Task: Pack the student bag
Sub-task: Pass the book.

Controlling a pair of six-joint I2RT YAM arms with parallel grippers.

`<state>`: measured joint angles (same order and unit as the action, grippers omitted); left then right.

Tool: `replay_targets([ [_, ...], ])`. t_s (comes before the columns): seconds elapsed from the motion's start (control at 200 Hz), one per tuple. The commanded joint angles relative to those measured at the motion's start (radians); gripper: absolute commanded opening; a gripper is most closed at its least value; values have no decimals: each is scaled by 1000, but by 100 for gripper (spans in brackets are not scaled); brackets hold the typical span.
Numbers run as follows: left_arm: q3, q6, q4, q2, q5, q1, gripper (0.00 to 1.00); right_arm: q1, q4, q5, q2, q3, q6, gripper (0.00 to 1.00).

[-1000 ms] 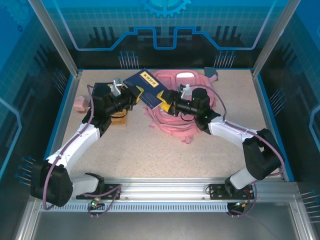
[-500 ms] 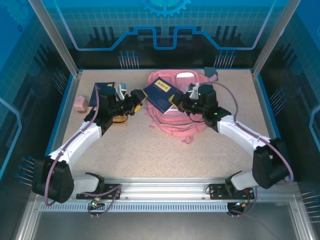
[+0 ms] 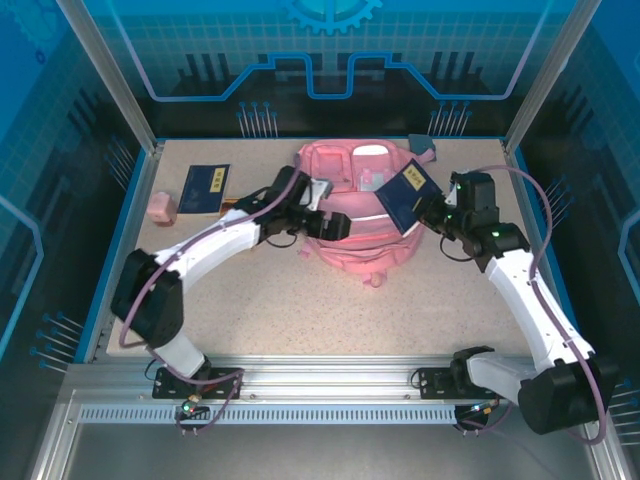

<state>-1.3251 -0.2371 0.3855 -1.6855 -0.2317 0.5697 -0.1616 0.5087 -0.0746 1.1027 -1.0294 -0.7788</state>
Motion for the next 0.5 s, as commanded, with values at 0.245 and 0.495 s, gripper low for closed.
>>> replay_targets([
  [0.245,-460,505,367,-390,214,100,85,96,64,-21,-83,50,49,8],
  [0.495,-550,584,433,-489,209,99,84,114,56,-50,-99,78,40,8],
])
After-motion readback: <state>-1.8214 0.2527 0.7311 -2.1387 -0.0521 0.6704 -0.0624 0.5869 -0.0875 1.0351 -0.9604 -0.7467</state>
